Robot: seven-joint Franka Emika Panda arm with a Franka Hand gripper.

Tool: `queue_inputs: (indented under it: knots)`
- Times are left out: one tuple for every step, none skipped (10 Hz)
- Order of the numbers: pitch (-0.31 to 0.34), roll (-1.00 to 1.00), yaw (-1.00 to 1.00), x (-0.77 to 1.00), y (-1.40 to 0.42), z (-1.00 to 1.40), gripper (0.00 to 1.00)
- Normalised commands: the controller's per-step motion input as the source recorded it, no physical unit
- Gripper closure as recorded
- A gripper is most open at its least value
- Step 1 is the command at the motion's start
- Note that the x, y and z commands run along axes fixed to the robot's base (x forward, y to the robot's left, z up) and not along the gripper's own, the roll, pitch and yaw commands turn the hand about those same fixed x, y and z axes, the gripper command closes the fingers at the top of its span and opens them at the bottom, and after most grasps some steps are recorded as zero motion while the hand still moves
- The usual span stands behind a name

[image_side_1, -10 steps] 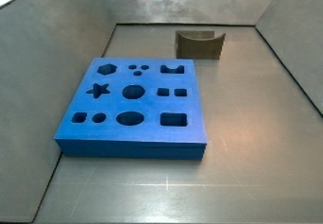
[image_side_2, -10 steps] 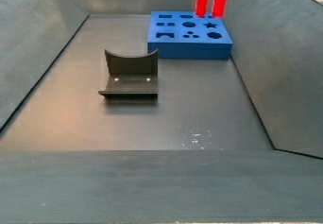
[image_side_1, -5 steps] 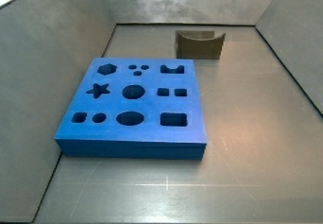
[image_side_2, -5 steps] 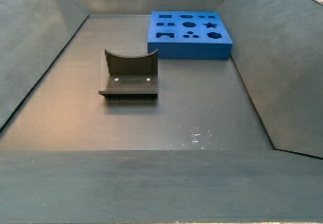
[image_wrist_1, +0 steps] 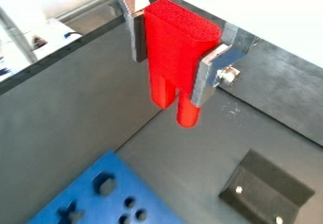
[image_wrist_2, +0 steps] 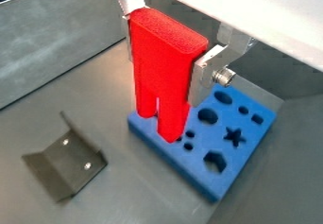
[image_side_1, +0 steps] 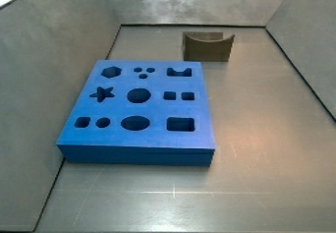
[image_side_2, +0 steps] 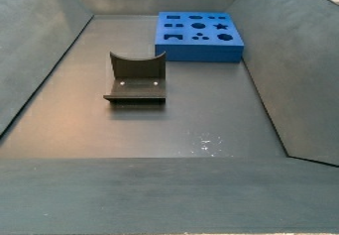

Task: Pick up the square-circle object. Move up. Place the square-circle object on the fixture. Regrasp the square-circle object. Rotate the square-circle object. Move to above the board. Insert the square-circle object.
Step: Move to above the board.

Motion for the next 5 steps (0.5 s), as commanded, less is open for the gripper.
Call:
queue_inputs:
  knots:
    - [0.219, 0.17, 0.07, 0.32, -1.0, 0.12, 1.0]
    - [0.204, 0.11, 0.03, 0.35, -1.0, 0.13, 1.0]
    - [0.188, 0.1, 0.02, 0.36, -1.0, 0.13, 1.0]
    - [0.169, 0.1, 0.02, 0.39, -1.0, 0.13, 1.0]
    - [0.161, 0.08, 0.01, 0.41, -1.0, 0.13, 1.0]
